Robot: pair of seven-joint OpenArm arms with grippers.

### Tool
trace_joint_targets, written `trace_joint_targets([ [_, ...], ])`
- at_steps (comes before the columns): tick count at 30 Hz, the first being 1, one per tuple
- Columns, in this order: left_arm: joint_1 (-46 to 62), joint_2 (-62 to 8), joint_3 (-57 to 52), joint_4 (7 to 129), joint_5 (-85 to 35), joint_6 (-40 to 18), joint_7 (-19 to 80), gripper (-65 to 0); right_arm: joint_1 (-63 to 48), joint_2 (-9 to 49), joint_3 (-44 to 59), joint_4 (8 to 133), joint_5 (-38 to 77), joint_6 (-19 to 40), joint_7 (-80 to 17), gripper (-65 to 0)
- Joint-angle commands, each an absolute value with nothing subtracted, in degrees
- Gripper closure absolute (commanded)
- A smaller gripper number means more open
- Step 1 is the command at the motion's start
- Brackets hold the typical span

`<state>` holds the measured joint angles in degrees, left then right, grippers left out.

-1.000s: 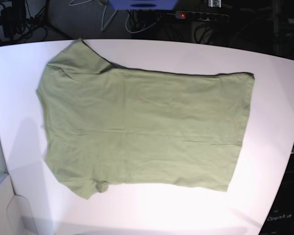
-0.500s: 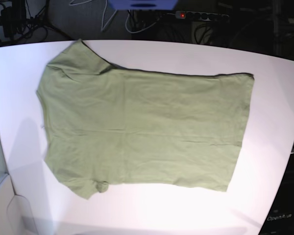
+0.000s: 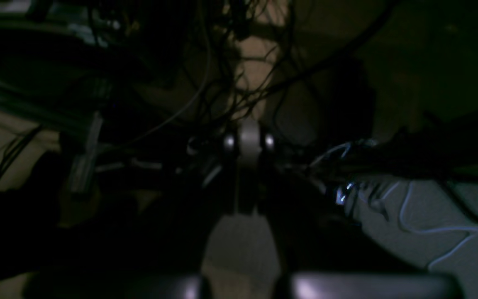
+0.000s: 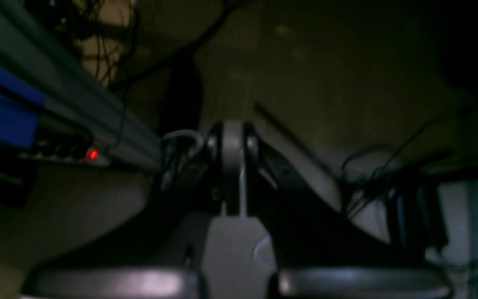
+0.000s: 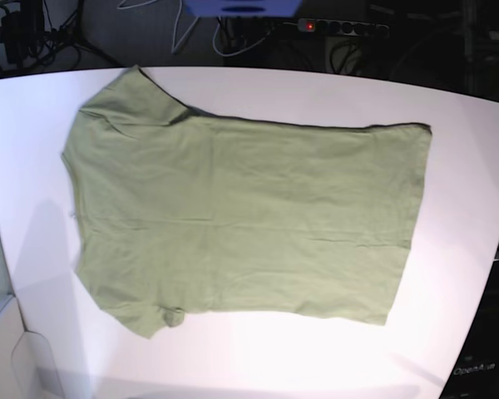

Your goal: Fold the T-shirt properly

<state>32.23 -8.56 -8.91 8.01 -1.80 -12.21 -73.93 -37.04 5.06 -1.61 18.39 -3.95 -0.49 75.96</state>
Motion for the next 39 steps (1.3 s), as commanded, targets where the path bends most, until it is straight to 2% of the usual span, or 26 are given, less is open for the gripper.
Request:
trace_joint_targets([
  [1, 35.5, -8.7, -9.0, 10.8, -2.2, -12.4, -75.6, -0.8, -40.3, 5.3, -1.5, 21.7, -3.6, -0.2, 77.5, 0.0],
  [4, 41.9, -8.5, -9.1, 22.1, -2.2, -11.9, -75.6, -1.0, -45.5, 5.3, -1.5, 31.2, -3.6, -0.2, 77.3, 0.0],
  [7, 50.2, -6.7, -9.7, 38.5, -4.8, -11.9, -73.1, -1.0, -50.2, 5.3, -1.4, 41.1, -3.6, -0.2, 74.9, 0.0],
  [11, 60.4, -6.7, -10.8, 68.5, -10.9, -12.4, -53.7, -0.9, -56.4, 5.0, 0.8, 57.3, -3.9, -0.2, 66.7, 0.0],
  [15, 63.3, -9.0, -11.6, 88.5, -14.5, -12.4, -36.1, -0.8, -61.1, 5.0, 0.8, 72.8, -3.8, -0.2, 58.5, 0.0],
  [24, 58.8, -8.7, -18.9, 109.2, -14.7, -12.4, -8.5, -0.9, -61.9, 5.1, 0.8, 93.3, -3.7, 0.0, 37.8, -0.1],
  [30, 50.2, -8.7, -27.0, 112.0, -14.7, -13.8, 9.2, -1.0, -60.7, 5.1, 0.3, 102.9, -3.7, 0.2, 25.7, -0.9],
  [33, 47.0, -8.6, -30.5, 112.0, -14.7, -18.0, 13.8, -1.1, -59.0, 5.1, 0.3, 105.4, -3.6, 0.2, 20.6, -10.4],
  [37, 43.4, -8.6, -34.1, 112.0, -14.6, -21.1, 19.4, -1.1, -56.3, 4.9, 0.0, 106.3, -3.6, 0.5, 16.9, -30.6],
  [39, 41.7, -8.6, -35.6, 112.0, -14.6, -21.1, 21.8, -1.1, -54.9, 5.0, -0.9, 106.2, -3.6, 2.7, 15.8, -37.9],
])
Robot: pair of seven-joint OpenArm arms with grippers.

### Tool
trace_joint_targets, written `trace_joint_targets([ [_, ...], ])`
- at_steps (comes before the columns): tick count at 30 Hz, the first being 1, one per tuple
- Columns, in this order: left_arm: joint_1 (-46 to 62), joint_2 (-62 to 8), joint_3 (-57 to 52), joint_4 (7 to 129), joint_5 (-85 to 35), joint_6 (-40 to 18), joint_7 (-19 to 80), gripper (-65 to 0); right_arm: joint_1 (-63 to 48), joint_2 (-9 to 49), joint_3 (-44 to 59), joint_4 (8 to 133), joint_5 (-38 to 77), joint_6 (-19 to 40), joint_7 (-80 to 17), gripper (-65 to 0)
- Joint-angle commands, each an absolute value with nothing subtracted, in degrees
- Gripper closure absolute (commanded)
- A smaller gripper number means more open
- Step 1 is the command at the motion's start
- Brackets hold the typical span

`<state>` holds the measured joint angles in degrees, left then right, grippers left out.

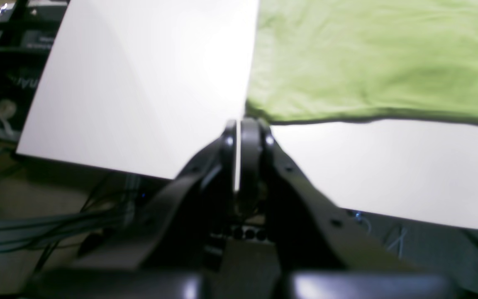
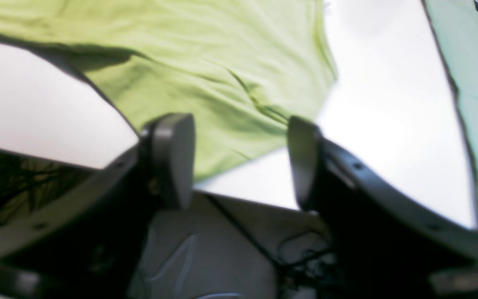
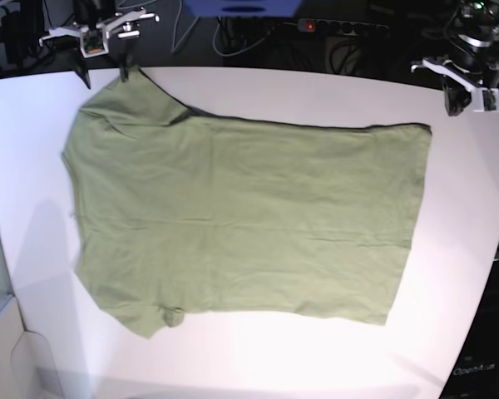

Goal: Fold the T-shirt properly
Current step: 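Move right gripper to the shoulder edge, left gripper to the hem corner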

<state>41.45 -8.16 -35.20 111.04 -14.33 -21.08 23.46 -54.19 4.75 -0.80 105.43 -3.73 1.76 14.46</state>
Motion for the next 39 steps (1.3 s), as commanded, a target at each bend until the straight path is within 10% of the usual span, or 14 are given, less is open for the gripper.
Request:
trace_joint_targets([
  [1, 40.8, -8.6, -36.4, 112.1, -14.6, -21.2, 22.8, -1.1, -54.3, 5.0, -0.9, 106.2, -3.5, 4.4, 15.3, -41.2],
  [39, 32.4, -6.3, -41.4, 116.8, 3.9, -22.7, 31.3, -1.1, -43.8, 0.6, 6.5, 94.3, 31.8, 6.5, 3.6, -43.4],
])
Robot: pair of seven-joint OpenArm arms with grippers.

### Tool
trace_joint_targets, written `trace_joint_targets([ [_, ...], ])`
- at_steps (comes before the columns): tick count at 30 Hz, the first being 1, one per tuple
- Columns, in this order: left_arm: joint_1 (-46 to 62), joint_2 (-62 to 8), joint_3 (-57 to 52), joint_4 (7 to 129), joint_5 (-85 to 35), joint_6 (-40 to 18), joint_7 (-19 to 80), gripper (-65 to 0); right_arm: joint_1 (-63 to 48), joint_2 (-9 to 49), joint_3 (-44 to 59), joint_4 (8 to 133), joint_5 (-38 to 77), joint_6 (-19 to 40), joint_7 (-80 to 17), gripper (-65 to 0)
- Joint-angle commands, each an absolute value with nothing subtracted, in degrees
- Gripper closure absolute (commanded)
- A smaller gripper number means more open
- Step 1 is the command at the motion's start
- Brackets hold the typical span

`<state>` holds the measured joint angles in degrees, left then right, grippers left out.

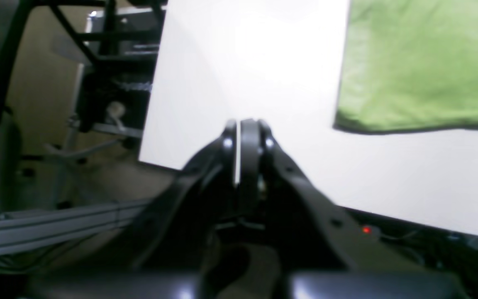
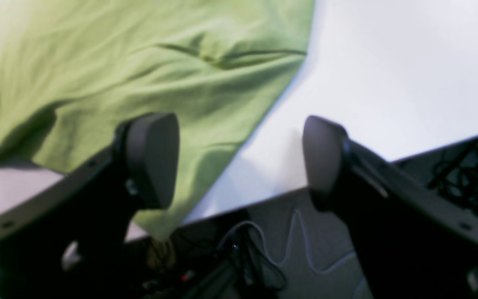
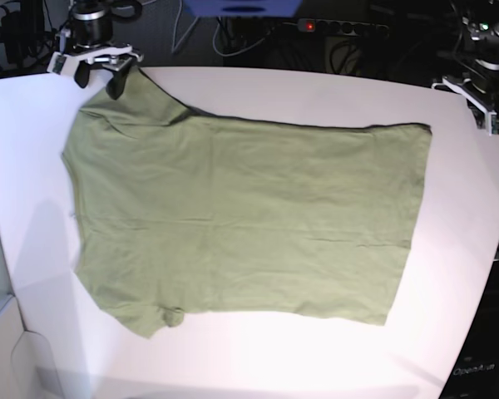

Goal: Fold the T-shirt properly
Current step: 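Move right gripper to the shoulder edge, left gripper to the hem corner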

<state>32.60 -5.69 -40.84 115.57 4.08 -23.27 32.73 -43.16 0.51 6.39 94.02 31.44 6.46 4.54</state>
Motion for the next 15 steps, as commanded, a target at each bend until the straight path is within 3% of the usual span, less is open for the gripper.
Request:
trace_joint_targets([
  [1, 32.0, -6.2, -41.4, 116.8, 4.4, -22.7, 31.3, -1.1, -44.0, 0.6, 6.4, 94.2, 33.0, 6.5, 3.6, -43.4],
  [15, 31.7, -6.2, -41.4, 116.8, 5.8, -22.7, 31.4, -1.1, -41.0, 0.5, 3.9, 93.6, 34.3, 6.6, -3.6, -43.2],
])
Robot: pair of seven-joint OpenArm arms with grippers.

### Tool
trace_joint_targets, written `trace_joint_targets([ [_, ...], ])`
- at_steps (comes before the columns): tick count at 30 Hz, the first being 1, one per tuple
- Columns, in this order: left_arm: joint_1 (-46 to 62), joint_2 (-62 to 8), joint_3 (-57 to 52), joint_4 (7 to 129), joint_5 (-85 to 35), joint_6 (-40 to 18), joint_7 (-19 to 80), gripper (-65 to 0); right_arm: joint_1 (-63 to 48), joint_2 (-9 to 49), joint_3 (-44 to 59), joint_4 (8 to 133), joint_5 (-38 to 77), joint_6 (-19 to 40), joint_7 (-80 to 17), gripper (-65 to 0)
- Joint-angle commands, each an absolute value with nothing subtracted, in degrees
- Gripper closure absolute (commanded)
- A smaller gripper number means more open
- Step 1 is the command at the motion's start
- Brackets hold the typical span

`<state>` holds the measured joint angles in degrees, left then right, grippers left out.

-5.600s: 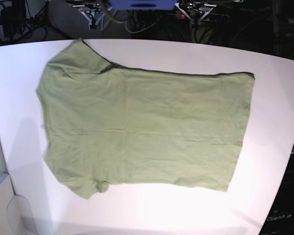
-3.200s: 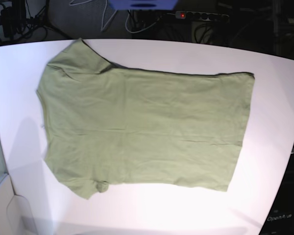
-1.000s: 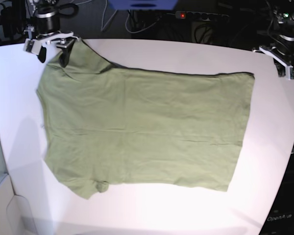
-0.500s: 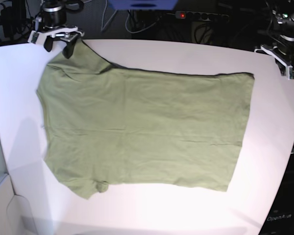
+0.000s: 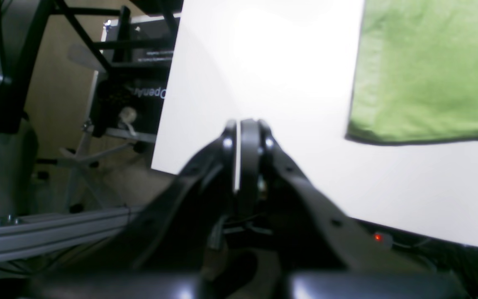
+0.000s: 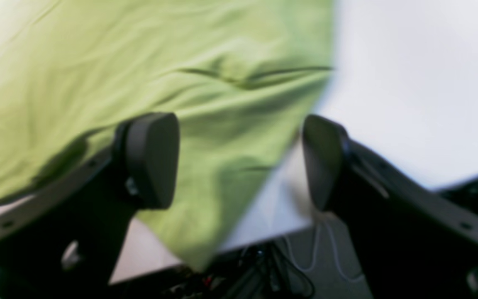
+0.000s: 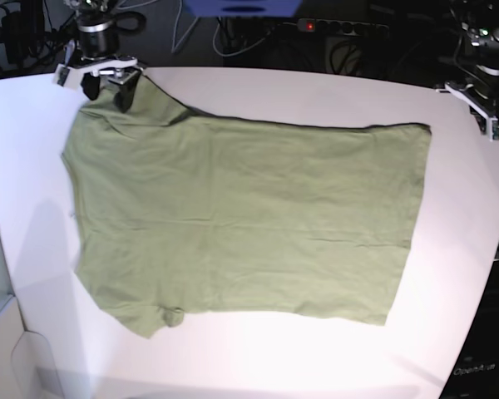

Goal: Fold the T-shirt properly
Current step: 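Move right gripper to the shoulder edge, left gripper to the hem corner, then close both grippers on the green shirt's edge at shoulder and hem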

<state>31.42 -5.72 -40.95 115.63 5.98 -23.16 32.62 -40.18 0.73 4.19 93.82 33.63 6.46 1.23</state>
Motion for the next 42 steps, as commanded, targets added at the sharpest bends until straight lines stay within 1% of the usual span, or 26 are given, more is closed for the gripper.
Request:
trace_joint_targets([
  [1, 31.8, -6.2, -41.4, 116.8, 5.8, -22.7, 31.4, -1.1, -41.0, 0.5, 3.4, 93.6, 34.3, 6.6, -3.6, -43.2],
  [3, 31.8, -6.2, -41.4, 116.8, 5.8, -22.7, 31.4, -1.1, -41.0, 0.5, 2.8, 93.6, 34.3, 6.6, -3.6, -42.5],
  [4, 31.8, -6.2, -41.4, 116.7, 5.8, -22.7, 31.4, -1.1, -41.0, 0.5, 2.7, 93.6, 34.3, 6.6, -3.6, -40.8],
  [5, 31.8, -6.2, -41.4, 116.7, 5.8, -22.7, 31.4, -1.1, -41.0, 0.5, 2.7, 93.6, 34.3, 6.6, -3.6, -37.4],
  [6, 31.8, -6.2, -41.4, 116.7, 5.8, -22.7, 31.4, -1.1, -41.0, 0.5, 2.7, 93.6, 34.3, 6.6, -3.6, -33.2],
  [10, 31.8, -6.2, -41.4, 116.5, 5.8, -22.7, 31.4, -1.1, -41.0, 0.5, 2.9, 93.6, 34.3, 6.6, -3.6, -12.2],
  [12, 31.8, -6.2, -41.4, 116.5, 5.8, -22.7, 31.4, -1.1, -41.0, 0.6, 2.9, 93.6, 34.3, 6.6, -3.6, -2.9],
  [13, 31.8, -6.2, -41.4, 116.4, 5.8, -22.7, 31.4, -1.1, -40.9, 0.7, 2.9, 93.6, 34.3, 6.6, -3.6, 0.0],
  [18, 31.4, -6.2, -41.0, 114.9, 5.4, -22.7, 31.4, -1.5, -40.9, 0.7, 2.9, 93.6, 34.3, 6.6, -3.6, -0.1],
  [19, 31.3, -6.2, -41.0, 114.3, 5.4, -22.7, 31.4, -3.1, -40.9, 0.7, 2.9, 93.6, 34.3, 6.6, -3.6, -0.1],
  [20, 30.5, -6.2, -41.0, 113.6, 5.4, -22.7, 31.4, -6.2, -40.9, 0.7, 2.9, 93.6, 34.3, 6.6, -3.6, -0.1],
  [22, 29.2, -6.2, -40.9, 111.5, 5.4, -22.8, 31.4, -15.8, -40.9, 0.8, 3.0, 93.6, 34.3, 6.6, -3.6, -0.1],
  [24, 27.8, -6.2, -40.9, 109.3, 5.4, -22.8, 31.4, -23.1, -40.9, 0.8, 3.0, 93.6, 34.2, 6.6, -3.6, -0.1],
  [25, 26.9, -6.2, -40.9, 108.1, 5.4, -22.8, 31.4, -26.0, -40.9, 0.8, 3.0, 93.6, 34.2, 6.6, -3.6, -0.1],
  [26, 26.3, -6.2, -40.9, 107.3, 5.3, -22.8, 31.4, -27.5, -40.9, 1.3, 3.0, 93.6, 34.2, 6.6, -3.6, -0.1],
  [28, 25.6, -6.2, -40.8, 105.9, 5.2, -24.0, 31.4, -28.5, -40.9, 2.2, 2.9, 93.6, 34.3, 6.6, -3.6, -0.1],
  [30, 24.3, -5.5, -40.8, 104.6, 5.2, -29.6, 31.4, -28.5, -40.9, 2.3, 2.9, 93.6, 34.3, 6.6, -3.6, -0.1],
  [33, 21.6, -3.5, -41.5, 103.1, 5.8, -40.0, 31.5, -28.5, -40.9, 2.4, 2.8, 93.6, 34.3, 6.6, -3.6, -0.1],
  [38, 18.1, -1.6, -43.6, 101.8, 5.8, -40.0, 34.7, -28.5, -40.9, 2.4, 2.8, 93.6, 34.2, 6.6, -3.6, -0.1],
  [42, 15.3, -1.5, -46.1, 100.0, 5.8, -40.0, 37.0, -28.5, -40.9, 2.5, 2.8, 93.6, 34.2, 6.6, -3.6, -0.1],
])
